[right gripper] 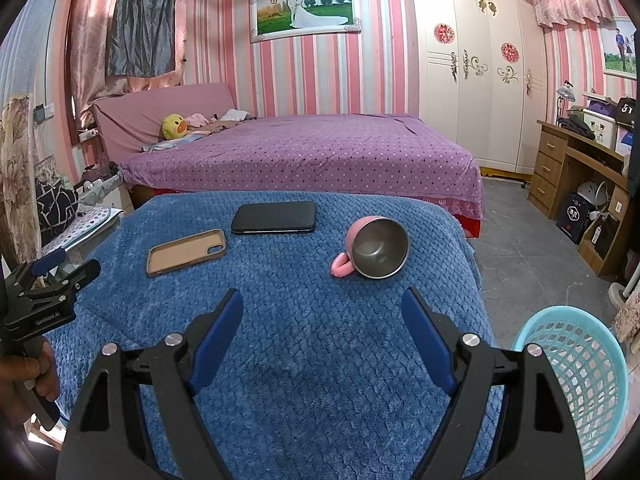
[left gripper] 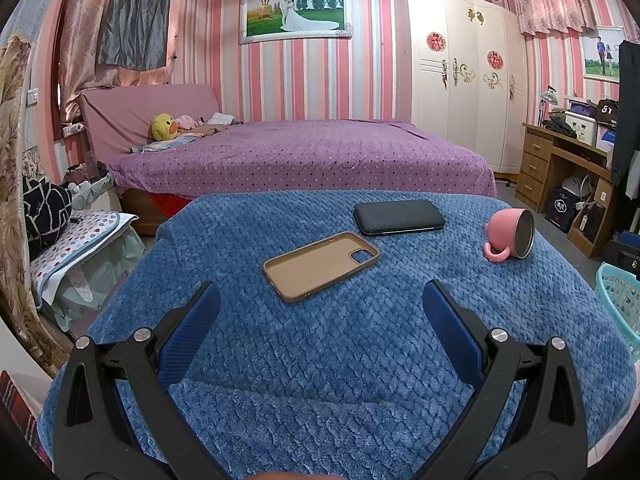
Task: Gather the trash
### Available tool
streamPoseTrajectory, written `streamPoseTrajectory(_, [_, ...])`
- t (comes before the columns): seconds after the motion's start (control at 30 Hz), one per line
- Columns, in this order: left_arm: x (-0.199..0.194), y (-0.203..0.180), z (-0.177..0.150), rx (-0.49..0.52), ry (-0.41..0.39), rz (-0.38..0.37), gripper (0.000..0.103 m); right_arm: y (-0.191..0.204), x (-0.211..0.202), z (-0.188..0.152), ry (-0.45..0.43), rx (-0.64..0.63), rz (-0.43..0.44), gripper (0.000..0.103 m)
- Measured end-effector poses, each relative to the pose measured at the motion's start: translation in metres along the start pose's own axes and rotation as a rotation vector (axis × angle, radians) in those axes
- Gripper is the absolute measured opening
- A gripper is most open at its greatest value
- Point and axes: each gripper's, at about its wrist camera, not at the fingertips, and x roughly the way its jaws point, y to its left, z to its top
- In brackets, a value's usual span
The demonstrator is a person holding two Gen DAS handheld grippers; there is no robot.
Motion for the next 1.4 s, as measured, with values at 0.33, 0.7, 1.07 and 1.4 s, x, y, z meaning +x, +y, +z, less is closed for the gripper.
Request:
streamPoseTrajectory(0.33, [0.0006, 0.0003, 0.0009, -0.008, -0.001, 0.002, 0.098, 0.0001, -0.0001, 0.0000, 0.000, -0.001, 0.001, 0.080])
streamPoseTrajectory(0.7, [0.0006, 0.0014, 0.0004, -0.019, -0.001, 0.001, 0.098, -0.0002, -0.0004, 0.0001, 0.001, 0.000, 0.001, 0.080])
streamPoseTrajectory(1.07, [0.0011, -0.0003, 0.0000, -0.024, 0.000, -0.001, 0.098, 0.0002, -0.0004, 0.0000, 0.001, -0.001, 0.002, 0.080])
streamPoseTrajectory(1.4, [0.0013, -0.0001, -0.0003, -0.025, -0.001, -0.001, 0.098, 0.0003, -0.0003, 0.0001, 0.001, -0.001, 0.001, 0.080])
